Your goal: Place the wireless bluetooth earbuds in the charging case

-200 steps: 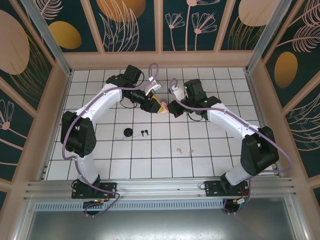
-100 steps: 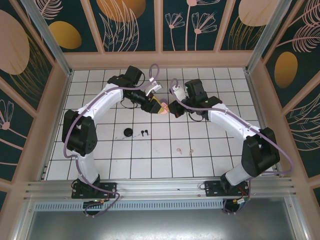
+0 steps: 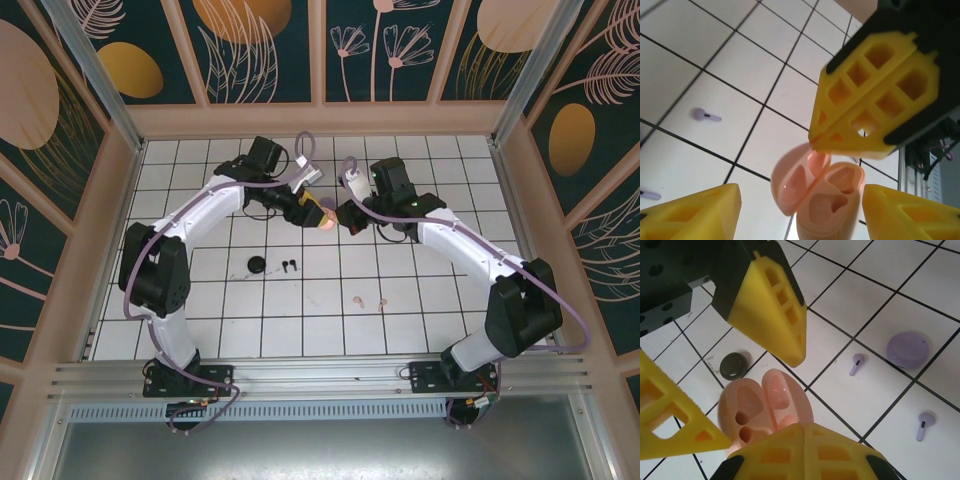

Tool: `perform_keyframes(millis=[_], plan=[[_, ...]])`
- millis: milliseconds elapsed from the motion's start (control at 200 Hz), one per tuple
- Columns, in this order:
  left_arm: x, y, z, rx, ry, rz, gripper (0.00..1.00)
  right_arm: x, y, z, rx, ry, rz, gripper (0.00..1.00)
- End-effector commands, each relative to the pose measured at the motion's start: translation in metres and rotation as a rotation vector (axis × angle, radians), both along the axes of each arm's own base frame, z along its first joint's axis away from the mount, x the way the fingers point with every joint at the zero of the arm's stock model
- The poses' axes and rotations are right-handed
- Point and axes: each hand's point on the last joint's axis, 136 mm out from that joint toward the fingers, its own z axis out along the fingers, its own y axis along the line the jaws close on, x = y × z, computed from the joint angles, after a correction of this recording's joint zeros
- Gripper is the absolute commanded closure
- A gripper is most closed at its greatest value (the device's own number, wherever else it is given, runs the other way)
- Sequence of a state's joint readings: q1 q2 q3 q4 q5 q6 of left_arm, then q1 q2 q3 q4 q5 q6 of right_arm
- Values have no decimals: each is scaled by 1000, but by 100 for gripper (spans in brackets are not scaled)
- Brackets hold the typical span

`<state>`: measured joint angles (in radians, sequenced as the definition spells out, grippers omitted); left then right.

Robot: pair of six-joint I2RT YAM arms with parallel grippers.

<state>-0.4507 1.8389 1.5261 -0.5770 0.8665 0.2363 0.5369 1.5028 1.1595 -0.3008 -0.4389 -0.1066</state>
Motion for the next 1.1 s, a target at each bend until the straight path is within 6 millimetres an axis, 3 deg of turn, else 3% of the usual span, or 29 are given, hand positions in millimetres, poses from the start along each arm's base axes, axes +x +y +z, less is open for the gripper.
perform_keyframes(millis=[0,145,320,626,826,1096], plan=[[16,-2,41,-88,-113,76,33,-4,4,10,36,-35,23,100],[16,-4,48,-141,-116,102,32,-8,2,-9,32,3,9,100],[13,1,38,-117,-104,100,31,-11,-1,-14,35,10,-2,100],[-3,10,26,-131,-25,45,34,-11,-9,6,51,-29,-11,100],[-19,6,31,-192,24,-28,36,-10,-12,30,102,-73,-13,100],[-36,4,36,-254,85,-103,39,-8,-10,50,136,-104,-3,100]])
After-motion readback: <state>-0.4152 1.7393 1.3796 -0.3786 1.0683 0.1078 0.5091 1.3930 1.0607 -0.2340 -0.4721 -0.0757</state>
